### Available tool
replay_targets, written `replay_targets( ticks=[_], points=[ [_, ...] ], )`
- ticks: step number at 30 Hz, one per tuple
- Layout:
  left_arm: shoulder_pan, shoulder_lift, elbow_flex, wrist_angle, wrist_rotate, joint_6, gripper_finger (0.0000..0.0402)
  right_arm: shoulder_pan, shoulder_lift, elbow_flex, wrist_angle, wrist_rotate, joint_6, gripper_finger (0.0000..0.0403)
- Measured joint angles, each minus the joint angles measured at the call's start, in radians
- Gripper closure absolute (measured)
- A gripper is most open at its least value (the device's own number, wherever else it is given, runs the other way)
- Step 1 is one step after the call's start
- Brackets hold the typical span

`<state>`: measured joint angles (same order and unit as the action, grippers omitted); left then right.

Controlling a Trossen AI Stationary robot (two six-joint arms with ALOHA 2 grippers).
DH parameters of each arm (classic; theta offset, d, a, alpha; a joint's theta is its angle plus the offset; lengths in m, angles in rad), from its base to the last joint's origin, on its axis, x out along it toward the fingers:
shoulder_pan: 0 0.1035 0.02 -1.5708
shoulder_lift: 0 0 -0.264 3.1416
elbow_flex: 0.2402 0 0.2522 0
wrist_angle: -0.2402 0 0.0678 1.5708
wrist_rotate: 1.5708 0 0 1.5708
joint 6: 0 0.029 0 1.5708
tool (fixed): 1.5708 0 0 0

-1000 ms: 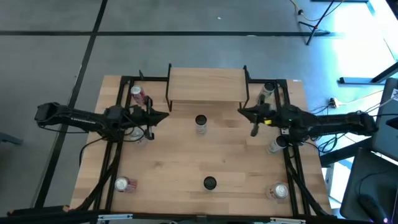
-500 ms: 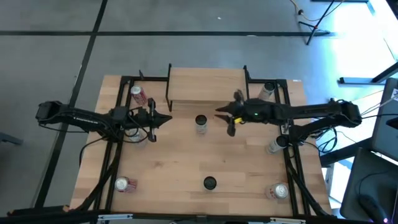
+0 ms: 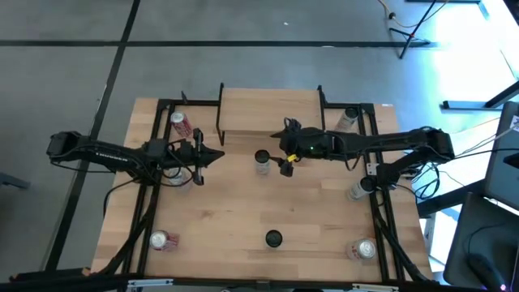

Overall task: Place canned beverage on shelf
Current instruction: Put the bottom white pink soda can on the shelf

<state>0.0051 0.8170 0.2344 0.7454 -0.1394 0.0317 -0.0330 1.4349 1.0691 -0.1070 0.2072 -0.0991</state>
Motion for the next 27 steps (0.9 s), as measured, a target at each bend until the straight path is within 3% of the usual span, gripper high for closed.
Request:
replay_targets(
  ticks=[7, 27],
  points=[
    [0.000, 0.000, 0.000, 0.004, 0.000, -0.006, 0.0401, 0.000, 0.066, 0.000, 0.018, -0.040, 0.044, 0.0048],
    [0.000, 0.000, 0.000, 0.004, 0.000, -0.022, 0.0401, -0.027, 0.226, 0.000, 0.089, -0.115, 0.042, 0.0084]
  ],
)
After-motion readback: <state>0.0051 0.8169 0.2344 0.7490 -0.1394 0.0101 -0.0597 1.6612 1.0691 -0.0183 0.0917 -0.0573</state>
